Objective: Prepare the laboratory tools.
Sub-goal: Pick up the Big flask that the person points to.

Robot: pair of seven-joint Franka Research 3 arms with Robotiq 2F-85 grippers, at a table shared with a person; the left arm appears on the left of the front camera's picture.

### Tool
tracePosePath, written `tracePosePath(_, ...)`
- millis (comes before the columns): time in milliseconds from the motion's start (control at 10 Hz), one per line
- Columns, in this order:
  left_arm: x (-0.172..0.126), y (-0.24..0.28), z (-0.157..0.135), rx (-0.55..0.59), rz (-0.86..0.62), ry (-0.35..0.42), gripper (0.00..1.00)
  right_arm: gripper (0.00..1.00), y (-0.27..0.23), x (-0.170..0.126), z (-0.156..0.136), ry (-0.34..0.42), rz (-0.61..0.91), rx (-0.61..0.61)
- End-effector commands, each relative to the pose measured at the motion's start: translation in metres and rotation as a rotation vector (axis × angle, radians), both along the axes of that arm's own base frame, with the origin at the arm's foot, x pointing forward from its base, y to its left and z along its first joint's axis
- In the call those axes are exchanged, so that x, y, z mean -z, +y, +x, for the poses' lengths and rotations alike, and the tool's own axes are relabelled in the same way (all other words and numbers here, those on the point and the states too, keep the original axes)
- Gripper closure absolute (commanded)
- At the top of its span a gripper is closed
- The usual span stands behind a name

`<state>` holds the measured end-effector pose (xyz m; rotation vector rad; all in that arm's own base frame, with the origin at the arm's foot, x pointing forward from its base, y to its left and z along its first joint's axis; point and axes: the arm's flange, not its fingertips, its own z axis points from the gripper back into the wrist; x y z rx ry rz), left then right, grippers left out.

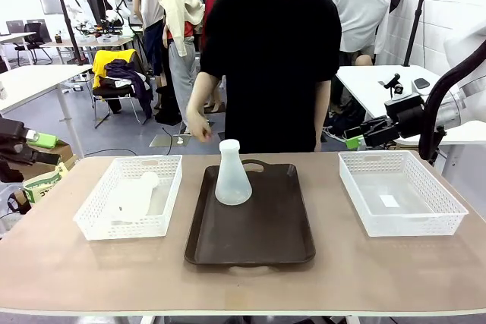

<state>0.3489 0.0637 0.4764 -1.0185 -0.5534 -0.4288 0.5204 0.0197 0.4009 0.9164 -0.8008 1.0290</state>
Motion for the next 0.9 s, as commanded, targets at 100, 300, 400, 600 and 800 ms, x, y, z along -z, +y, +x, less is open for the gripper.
tracePosePath(100, -0.0059, 0.0043, -0.0033, 0.007, 0.035, -0.011, 0.0, 0.0, 0.0, 0.0, -0.0003, 0.015, -0.011, 0.004)
tracePosePath(300, -0.0057, 0.0039, -0.0012, 0.01, 0.038, 0.004, 0.0, 0.0, 0.0, 0.0, -0.0003, 0.015, -0.011, 0.004)
tracePosePath(400, -0.0059, 0.0036, -0.0011, 0.011, 0.038, 0.003, 0.0, 0.0, 0.0, 0.0, -0.0003, 0.015, -0.011, 0.004)
tracePosePath(600, -0.005, 0.0039, -0.0003, 0.008, 0.037, 0.007, 0.0, 0.0, 0.0, 0.0, -0.0003, 0.015, -0.011, 0.004)
tracePosePath(800, -0.0049, 0.0043, -0.0009, 0.006, 0.031, 0.009, 0.0, 0.0, 0.0, 0.0, -0.0003, 0.015, -0.011, 0.004)
